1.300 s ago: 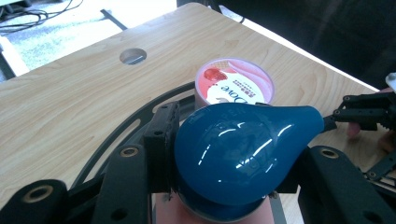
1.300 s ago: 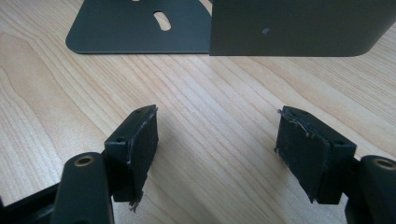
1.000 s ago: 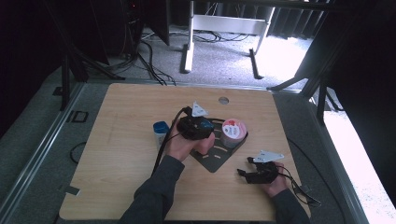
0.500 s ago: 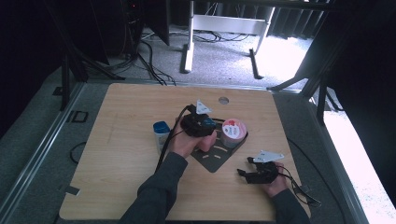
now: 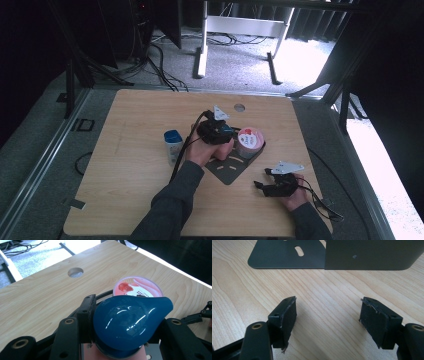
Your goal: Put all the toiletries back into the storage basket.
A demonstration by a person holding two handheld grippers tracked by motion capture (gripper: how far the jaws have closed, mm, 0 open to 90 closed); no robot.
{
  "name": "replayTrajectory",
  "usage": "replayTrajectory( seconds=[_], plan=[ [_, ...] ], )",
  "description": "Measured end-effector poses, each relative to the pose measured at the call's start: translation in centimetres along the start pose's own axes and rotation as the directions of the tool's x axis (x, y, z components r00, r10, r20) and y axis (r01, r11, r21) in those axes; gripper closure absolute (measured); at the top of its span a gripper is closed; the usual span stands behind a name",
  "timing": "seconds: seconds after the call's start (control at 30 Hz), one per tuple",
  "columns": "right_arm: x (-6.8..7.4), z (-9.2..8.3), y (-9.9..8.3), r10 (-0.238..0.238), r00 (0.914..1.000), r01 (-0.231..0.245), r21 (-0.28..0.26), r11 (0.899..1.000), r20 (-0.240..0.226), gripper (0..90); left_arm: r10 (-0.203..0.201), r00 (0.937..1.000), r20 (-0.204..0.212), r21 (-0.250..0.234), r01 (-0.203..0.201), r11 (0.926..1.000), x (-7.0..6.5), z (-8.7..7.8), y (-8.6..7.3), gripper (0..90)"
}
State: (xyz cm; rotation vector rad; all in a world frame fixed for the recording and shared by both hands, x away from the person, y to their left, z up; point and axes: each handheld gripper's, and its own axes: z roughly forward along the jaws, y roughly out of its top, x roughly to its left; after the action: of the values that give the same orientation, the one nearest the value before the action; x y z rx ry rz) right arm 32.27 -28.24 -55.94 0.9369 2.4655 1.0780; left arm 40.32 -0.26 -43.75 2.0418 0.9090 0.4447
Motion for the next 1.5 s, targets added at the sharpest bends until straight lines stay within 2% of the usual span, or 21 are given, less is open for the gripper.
replayTrajectory(
  seconds=[0.27, 0.67, 0.7, 1.3, 1.5],
  plan=[
    [0.0, 0.0, 0.0, -0.002, 1.0000, 0.002, -0.001, 1.000, 0.000, 29.1, -0.011, 0.9999, -0.002, 0.003, 0.011, 0.9999, 0.2, 0.6, 0.3, 53.0],
    [0.0, 0.0, 0.0, -0.001, 1.0000, 0.001, 0.000, 1.000, -0.001, 29.1, -0.013, 0.9996, -0.026, 0.002, 0.013, 0.9999, 0.4, 1.2, 0.7, 53.0],
    [0.0, 0.0, 0.0, -0.001, 1.0000, 0.001, -0.001, 1.000, -0.001, 29.1, -0.024, 0.9992, -0.031, 0.000, 0.024, 0.9997, 0.5, 1.4, 0.8, 52.9],
    [0.0, 0.0, 0.0, -0.002, 1.0000, 0.002, 0.000, 1.000, -0.003, 29.1, -0.033, 0.9984, -0.045, 0.017, 0.034, 0.9993, 0.7, 2.7, 1.2, 52.9],
    [0.0, 0.0, 0.0, -0.004, 1.0000, 0.004, 0.000, 1.000, -0.003, 29.1, -0.047, 0.9978, -0.046, 0.016, 0.047, 0.9987, 0.8, 3.0, 1.4, 53.0]
  ],
)
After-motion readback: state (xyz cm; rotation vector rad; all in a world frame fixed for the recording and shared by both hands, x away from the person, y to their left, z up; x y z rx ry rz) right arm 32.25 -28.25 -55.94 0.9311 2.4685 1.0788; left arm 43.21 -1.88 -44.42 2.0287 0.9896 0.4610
